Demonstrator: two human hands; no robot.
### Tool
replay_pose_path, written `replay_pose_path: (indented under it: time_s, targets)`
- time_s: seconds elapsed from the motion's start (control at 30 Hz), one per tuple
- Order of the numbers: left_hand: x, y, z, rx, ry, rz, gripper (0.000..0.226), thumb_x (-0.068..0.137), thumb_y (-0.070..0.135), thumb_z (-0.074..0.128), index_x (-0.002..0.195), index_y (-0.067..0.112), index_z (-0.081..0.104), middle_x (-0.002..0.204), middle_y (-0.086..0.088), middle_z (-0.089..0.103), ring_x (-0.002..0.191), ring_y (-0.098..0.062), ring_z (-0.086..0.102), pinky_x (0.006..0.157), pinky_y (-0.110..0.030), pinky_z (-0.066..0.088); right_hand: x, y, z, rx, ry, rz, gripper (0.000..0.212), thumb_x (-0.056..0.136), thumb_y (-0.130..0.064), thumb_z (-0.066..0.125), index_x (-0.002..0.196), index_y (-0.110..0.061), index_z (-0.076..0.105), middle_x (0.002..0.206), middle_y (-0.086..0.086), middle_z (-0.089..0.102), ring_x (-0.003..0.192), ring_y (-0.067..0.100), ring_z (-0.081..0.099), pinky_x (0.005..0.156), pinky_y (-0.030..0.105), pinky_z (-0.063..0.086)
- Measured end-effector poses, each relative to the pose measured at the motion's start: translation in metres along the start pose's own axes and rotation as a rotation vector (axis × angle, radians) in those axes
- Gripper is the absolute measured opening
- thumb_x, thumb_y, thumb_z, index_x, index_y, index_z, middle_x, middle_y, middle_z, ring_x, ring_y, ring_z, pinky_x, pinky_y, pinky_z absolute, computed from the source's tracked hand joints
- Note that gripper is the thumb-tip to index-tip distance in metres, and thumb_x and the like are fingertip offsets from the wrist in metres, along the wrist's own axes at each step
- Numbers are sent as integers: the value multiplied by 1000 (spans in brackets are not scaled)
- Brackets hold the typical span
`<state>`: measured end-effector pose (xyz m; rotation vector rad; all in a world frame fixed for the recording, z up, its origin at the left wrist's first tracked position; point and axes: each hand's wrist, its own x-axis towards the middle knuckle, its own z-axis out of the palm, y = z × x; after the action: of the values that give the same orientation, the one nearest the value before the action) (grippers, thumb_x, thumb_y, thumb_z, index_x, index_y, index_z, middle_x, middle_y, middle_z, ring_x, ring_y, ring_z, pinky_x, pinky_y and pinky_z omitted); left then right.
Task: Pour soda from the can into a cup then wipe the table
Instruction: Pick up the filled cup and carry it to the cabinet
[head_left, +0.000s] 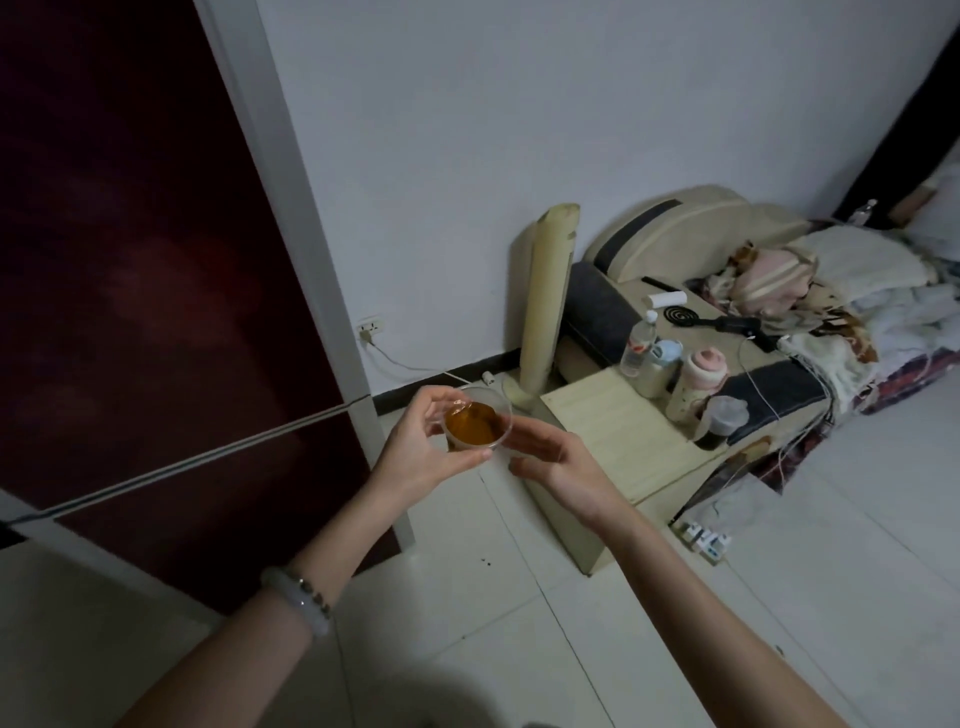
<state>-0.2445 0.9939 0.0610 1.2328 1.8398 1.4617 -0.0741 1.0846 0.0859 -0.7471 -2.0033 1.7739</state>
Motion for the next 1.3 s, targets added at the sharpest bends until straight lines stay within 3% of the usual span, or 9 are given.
replay_pose_path:
  time_s: [0.13, 0.23, 0.43, 0.63, 0.73, 0.9, 0.97, 1.1, 1.3]
  targets:
    - [40, -16, -7, 13, -61, -1, 65, 53, 36, 87, 107, 45, 50, 115, 21, 61, 111, 0, 57, 91, -16, 44, 32, 0, -2, -19, 57, 28, 55, 82, 9, 53, 131, -15, 53, 131, 3, 58, 124, 15, 50, 106, 44, 40]
    - [73, -30, -2, 10, -110, -14, 67, 52, 39, 87, 107, 47, 50, 114, 24, 60, 110, 4, 56, 86, -8, 43, 56, 6, -12, -17, 90, 66, 55, 82, 9, 52, 132, -16, 52, 131, 2, 58, 123, 14, 51, 105, 44, 42]
    - [149, -48, 32, -52, -225, -38, 67, 60, 19, 89, 113, 30, 51, 117, 14, 61, 111, 2, 56, 93, -15, 43, 110, 30, -56, -20, 182, 111, 54, 83, 8, 53, 132, -16, 52, 130, 2, 58, 123, 15, 51, 105, 43, 42]
    - [249, -51, 86, -37, -366, -35, 67, 60, 19, 88, 113, 29, 49, 116, 17, 59, 109, 4, 55, 89, -11, 43, 171, 52, -130, -8, 309, 144, 54, 81, 7, 55, 129, -18, 55, 128, 0, 60, 121, 13, 53, 104, 41, 43]
    - [296, -49, 116, -10, -452, -48, 70, 61, 22, 88, 117, 29, 47, 118, 15, 58, 111, 2, 53, 91, -18, 43, 192, 60, -169, 13, 377, 182, 54, 81, 6, 55, 127, -22, 57, 127, -1, 61, 121, 14, 53, 102, 41, 45]
    - [356, -47, 170, -24, -571, -31, 70, 62, 12, 87, 119, 19, 47, 112, 22, 53, 97, 25, 48, 76, 1, 40, 215, 68, -222, 25, 488, 234, 59, 80, 10, 53, 131, -18, 53, 129, 1, 59, 122, 16, 51, 100, 35, 46]
    - [372, -46, 190, -14, -602, -12, 71, 62, 12, 86, 121, 16, 46, 113, 21, 53, 98, 24, 48, 80, -2, 43, 219, 72, -237, 28, 513, 255, 59, 81, 9, 53, 133, -19, 51, 131, -1, 57, 123, 15, 50, 99, 32, 45]
    - [400, -50, 225, 3, -686, -14, 72, 63, 21, 87, 122, 23, 45, 125, 7, 55, 118, -8, 51, 96, -34, 48, 224, 84, -266, 60, 589, 299, 60, 81, 8, 53, 134, -21, 50, 132, -2, 57, 123, 14, 49, 99, 28, 43]
    - [434, -77, 279, 41, -802, 30, 74, 60, 23, 88, 119, 30, 44, 126, 7, 54, 120, -11, 51, 99, -36, 46, 235, 115, -296, 107, 710, 385, 63, 80, 11, 51, 135, -19, 50, 132, 0, 56, 124, 16, 49, 101, 32, 43]
